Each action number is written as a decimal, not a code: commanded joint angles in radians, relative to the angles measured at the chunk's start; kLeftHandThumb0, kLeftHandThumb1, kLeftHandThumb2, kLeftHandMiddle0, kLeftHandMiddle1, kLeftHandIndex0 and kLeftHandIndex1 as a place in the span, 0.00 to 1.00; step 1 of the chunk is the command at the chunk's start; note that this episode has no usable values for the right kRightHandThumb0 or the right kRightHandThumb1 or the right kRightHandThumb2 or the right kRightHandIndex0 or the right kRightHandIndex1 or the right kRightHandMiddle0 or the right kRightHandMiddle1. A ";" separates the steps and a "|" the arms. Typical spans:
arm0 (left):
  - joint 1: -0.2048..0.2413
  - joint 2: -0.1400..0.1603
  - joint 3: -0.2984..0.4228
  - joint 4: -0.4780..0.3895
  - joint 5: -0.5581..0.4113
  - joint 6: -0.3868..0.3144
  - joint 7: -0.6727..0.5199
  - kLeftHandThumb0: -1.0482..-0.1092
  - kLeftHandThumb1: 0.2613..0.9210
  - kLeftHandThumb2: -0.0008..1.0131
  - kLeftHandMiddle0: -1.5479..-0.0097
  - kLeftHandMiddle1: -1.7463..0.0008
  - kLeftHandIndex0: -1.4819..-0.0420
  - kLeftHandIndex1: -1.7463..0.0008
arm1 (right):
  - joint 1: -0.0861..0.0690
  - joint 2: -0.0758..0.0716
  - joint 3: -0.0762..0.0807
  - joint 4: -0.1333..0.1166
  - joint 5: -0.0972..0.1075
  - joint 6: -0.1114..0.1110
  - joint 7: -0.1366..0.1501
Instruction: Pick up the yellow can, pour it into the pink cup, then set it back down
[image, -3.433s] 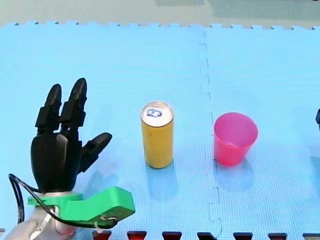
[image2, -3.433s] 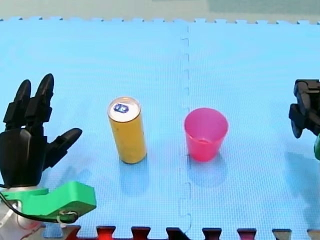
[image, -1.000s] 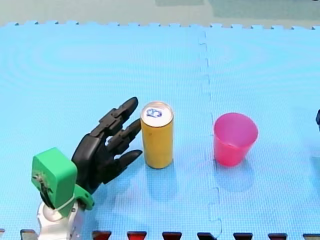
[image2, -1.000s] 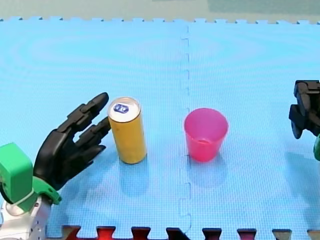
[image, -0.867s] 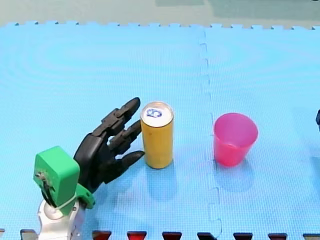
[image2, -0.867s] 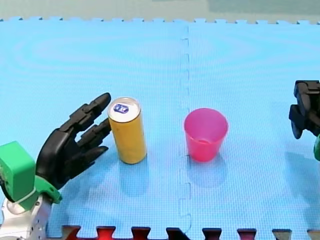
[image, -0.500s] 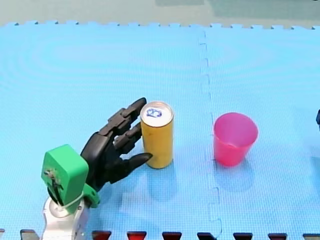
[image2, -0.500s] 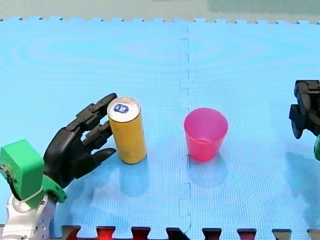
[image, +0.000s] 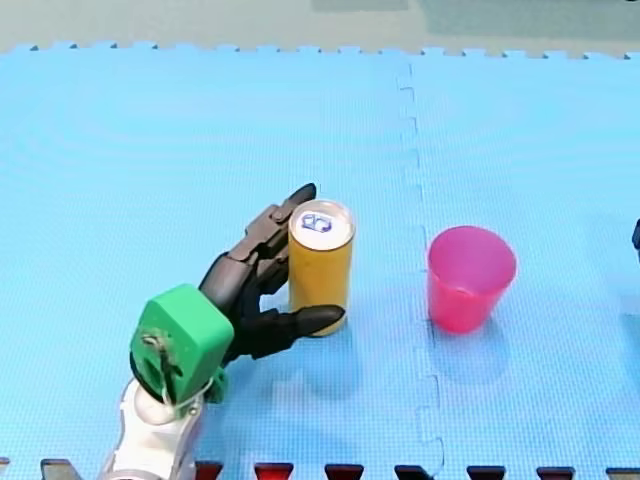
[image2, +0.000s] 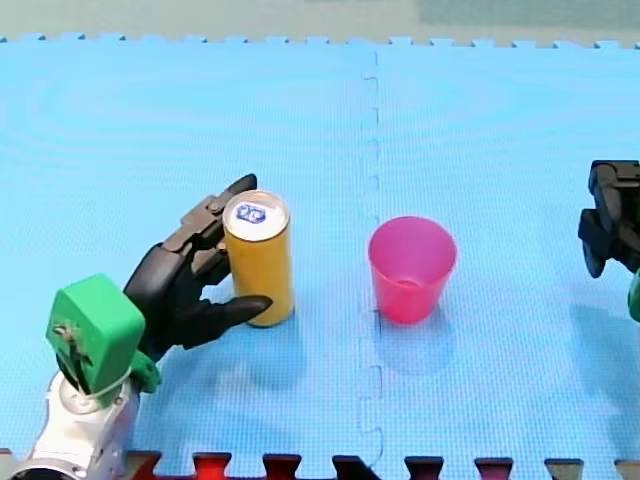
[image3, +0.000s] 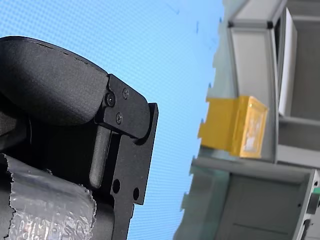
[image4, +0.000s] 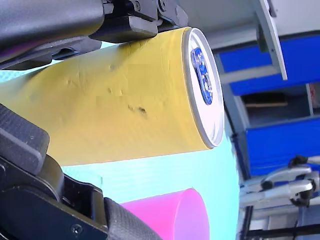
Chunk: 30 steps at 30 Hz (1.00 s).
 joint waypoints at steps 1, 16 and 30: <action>-0.006 0.001 -0.007 0.002 0.007 -0.002 0.011 0.06 0.62 0.00 0.88 1.00 0.90 1.00 | 0.006 -0.004 -0.002 -0.004 0.006 -0.005 0.001; -0.021 0.003 -0.015 -0.009 0.016 0.032 0.059 0.28 0.55 0.00 0.87 1.00 0.91 1.00 | 0.012 -0.002 0.001 -0.003 0.001 -0.012 -0.008; -0.005 0.000 -0.022 -0.073 0.020 0.105 0.113 0.32 0.55 0.00 0.85 0.99 0.91 1.00 | 0.012 -0.008 0.002 -0.001 -0.001 -0.011 -0.012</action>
